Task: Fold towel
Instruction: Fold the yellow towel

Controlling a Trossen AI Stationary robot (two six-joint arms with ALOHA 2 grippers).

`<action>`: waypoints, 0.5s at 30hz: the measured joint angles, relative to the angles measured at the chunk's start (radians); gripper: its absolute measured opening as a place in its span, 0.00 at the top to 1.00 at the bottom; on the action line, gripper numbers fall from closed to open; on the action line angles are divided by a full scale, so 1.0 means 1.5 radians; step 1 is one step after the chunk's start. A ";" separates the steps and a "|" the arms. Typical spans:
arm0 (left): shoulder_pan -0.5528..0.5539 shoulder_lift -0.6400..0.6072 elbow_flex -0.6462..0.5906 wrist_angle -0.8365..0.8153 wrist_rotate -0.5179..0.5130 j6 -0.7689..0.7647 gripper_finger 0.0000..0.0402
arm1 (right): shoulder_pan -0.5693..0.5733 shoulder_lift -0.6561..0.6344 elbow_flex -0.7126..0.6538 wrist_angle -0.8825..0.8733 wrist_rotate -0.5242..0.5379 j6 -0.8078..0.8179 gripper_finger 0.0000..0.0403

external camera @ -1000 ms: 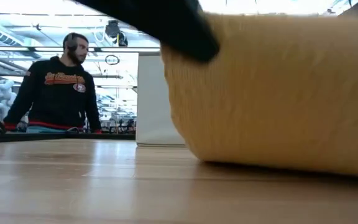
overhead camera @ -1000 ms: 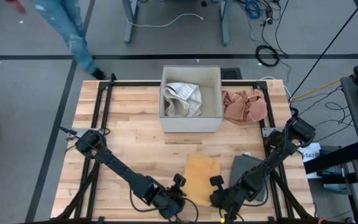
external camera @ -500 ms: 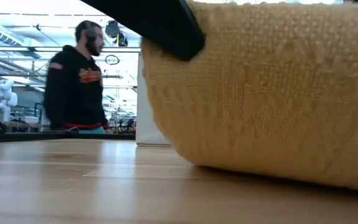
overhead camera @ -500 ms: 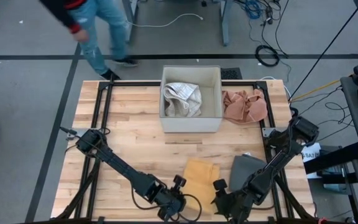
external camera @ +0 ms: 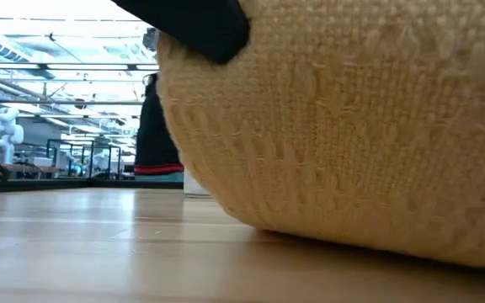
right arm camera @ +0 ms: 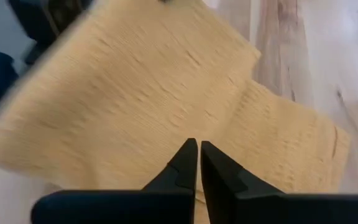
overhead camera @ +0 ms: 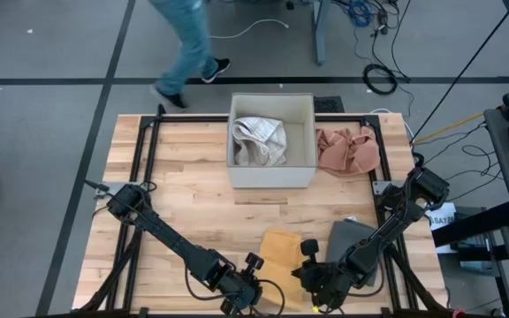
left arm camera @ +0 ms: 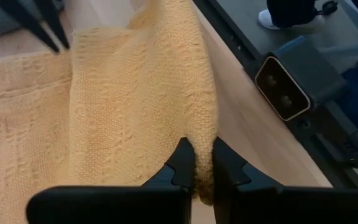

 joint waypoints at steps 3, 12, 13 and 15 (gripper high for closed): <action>-0.004 0.000 0.000 0.000 0.000 0.001 0.95 | -0.016 0.015 0.000 0.003 0.001 0.000 0.98; -0.009 0.000 0.000 0.000 0.000 0.002 0.95 | -0.050 0.066 0.000 0.043 -0.009 -0.017 1.00; -0.009 0.000 0.000 0.000 0.000 0.003 0.95 | -0.052 0.073 0.000 0.052 -0.018 -0.018 1.00; -0.009 -0.001 0.000 0.000 0.000 0.010 0.95 | -0.055 0.090 0.000 0.078 -0.038 -0.020 1.00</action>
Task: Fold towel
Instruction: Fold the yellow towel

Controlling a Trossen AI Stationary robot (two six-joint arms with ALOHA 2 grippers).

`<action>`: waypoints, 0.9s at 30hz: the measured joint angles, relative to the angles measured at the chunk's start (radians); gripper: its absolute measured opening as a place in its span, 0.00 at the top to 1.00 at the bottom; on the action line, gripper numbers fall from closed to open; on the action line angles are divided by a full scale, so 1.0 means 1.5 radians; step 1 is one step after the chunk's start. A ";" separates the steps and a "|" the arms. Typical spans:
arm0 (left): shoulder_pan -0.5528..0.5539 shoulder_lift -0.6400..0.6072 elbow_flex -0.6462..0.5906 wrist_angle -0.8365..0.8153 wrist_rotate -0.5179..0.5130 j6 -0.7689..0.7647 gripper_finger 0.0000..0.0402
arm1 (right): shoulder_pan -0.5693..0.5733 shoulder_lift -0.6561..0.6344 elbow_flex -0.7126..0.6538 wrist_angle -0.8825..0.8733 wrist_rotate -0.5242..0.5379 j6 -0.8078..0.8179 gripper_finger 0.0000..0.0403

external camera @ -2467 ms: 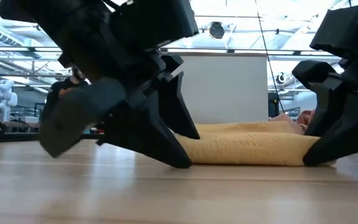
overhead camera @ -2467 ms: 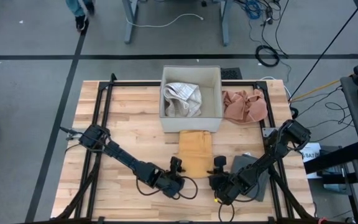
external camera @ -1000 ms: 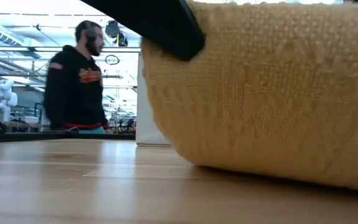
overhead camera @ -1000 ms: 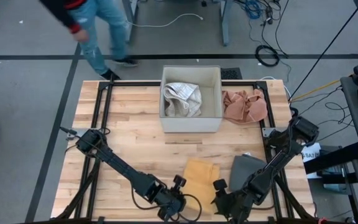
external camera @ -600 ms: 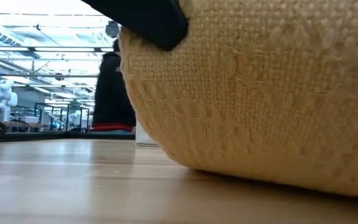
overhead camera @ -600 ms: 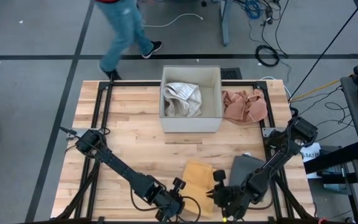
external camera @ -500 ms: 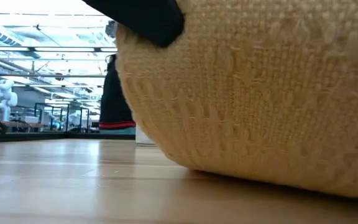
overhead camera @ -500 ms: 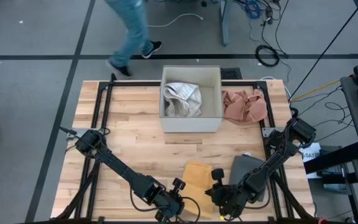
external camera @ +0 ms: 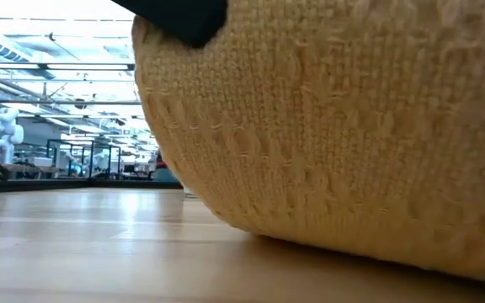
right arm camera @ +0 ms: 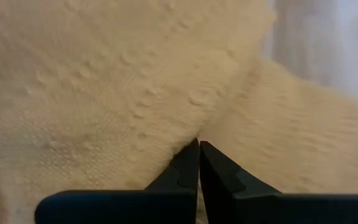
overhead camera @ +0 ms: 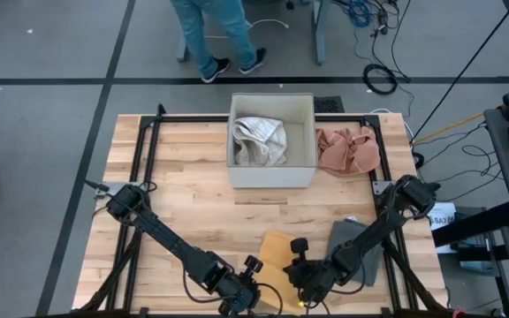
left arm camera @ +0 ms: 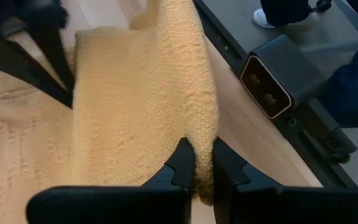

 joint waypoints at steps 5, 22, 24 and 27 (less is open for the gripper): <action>0.004 0.000 0.000 0.000 -0.005 0.009 0.95 | -0.003 0.039 0.002 0.044 -0.020 0.001 1.00; 0.006 0.000 0.000 -0.015 0.009 0.002 0.95 | 0.025 -0.041 0.000 0.025 0.041 -0.046 1.00; 0.006 0.000 0.000 -0.015 0.009 0.002 0.95 | 0.025 -0.033 0.000 0.025 0.038 -0.044 1.00; 0.006 0.000 0.000 -0.014 0.009 0.002 0.95 | 0.024 -0.021 0.000 0.027 0.037 -0.033 1.00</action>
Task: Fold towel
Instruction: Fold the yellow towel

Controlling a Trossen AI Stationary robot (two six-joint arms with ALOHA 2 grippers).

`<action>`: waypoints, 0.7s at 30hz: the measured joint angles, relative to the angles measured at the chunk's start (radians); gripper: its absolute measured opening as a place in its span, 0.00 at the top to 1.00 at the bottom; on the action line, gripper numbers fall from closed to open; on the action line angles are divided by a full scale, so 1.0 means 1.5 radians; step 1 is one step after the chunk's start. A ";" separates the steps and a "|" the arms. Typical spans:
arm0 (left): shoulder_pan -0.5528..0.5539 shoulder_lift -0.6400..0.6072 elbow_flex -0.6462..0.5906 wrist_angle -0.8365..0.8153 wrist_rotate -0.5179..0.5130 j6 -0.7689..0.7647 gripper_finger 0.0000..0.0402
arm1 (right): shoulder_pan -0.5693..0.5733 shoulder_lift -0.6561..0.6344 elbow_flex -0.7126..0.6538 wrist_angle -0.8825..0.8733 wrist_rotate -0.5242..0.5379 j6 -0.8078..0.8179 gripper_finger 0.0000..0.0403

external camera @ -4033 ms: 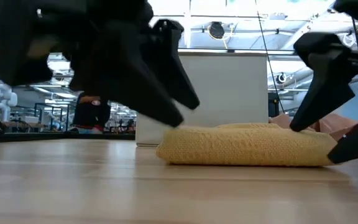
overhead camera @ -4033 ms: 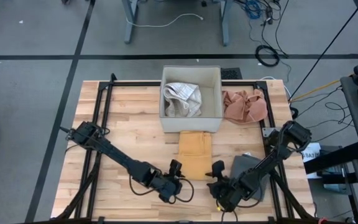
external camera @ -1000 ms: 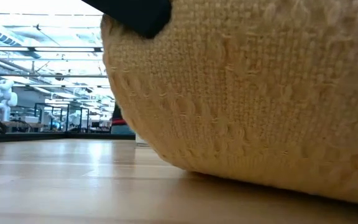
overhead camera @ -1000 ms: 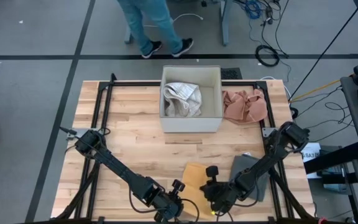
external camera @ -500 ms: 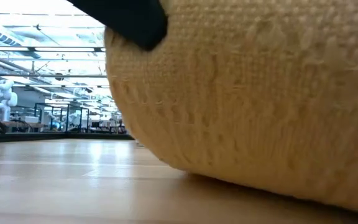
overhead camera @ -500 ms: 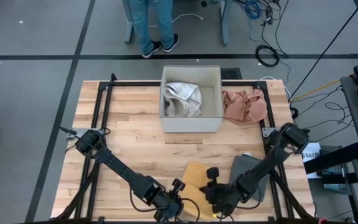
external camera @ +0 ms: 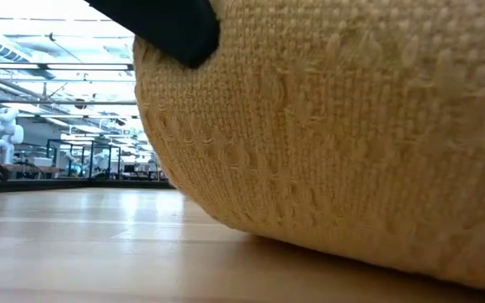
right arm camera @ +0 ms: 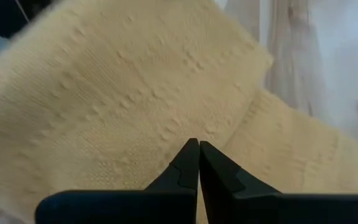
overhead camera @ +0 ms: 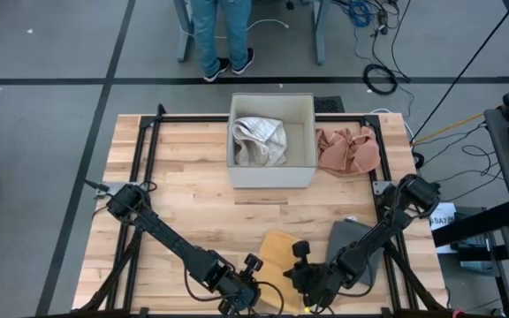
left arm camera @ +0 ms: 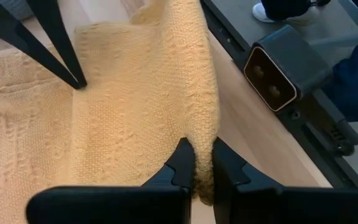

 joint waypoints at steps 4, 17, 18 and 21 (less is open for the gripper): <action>0.000 0.000 0.000 0.003 0.000 0.000 0.95 | -0.005 0.024 0.000 -0.001 -0.005 0.019 1.00; 0.000 -0.042 0.002 0.008 -0.079 0.037 0.95 | -0.012 0.059 0.001 0.057 -0.054 0.029 1.00; 0.000 -0.049 0.002 0.010 -0.102 0.042 0.95 | -0.012 0.060 0.001 0.063 -0.056 0.026 1.00; 0.006 -0.052 0.003 0.016 -0.164 0.056 0.95 | -0.012 0.060 0.001 0.071 -0.064 0.023 1.00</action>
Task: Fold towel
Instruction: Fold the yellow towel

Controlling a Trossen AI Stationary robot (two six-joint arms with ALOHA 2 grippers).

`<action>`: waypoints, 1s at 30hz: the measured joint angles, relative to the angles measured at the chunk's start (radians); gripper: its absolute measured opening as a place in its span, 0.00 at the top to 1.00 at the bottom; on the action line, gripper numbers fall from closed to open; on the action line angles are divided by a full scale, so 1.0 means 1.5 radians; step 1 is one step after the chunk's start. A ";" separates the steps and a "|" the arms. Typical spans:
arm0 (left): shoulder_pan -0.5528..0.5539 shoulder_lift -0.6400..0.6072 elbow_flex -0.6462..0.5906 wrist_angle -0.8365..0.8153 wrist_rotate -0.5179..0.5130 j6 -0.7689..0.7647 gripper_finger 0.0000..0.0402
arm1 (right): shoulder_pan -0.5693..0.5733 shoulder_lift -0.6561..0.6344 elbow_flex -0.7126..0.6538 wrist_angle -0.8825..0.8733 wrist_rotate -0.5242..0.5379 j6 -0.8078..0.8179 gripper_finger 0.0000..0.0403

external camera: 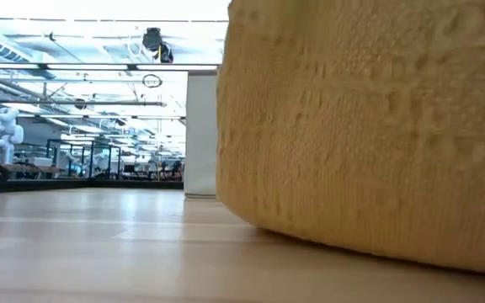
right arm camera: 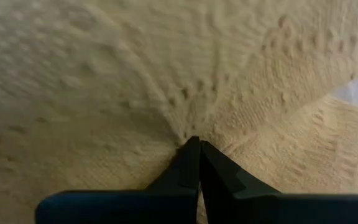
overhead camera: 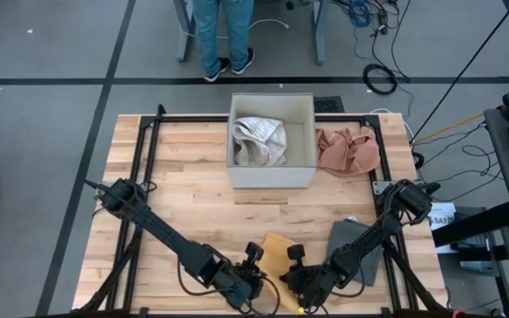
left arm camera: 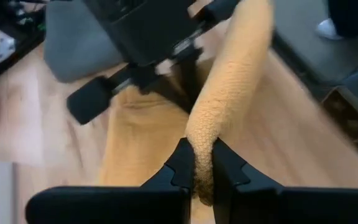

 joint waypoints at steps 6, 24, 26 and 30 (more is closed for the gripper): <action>0.039 0.007 0.000 -0.004 -0.001 -0.020 0.95 | 0.000 0.000 0.000 0.009 -0.017 0.005 1.00; 0.100 0.008 0.000 -0.002 0.010 -0.046 0.95 | 0.045 -0.157 -0.001 -0.226 0.066 0.080 1.00; 0.104 0.008 0.000 -0.002 0.010 -0.052 0.95 | 0.048 -0.161 -0.001 -0.256 0.067 0.104 1.00; 0.110 0.008 0.000 -0.002 0.013 -0.056 0.95 | 0.052 -0.161 -0.001 -0.354 0.066 0.178 1.00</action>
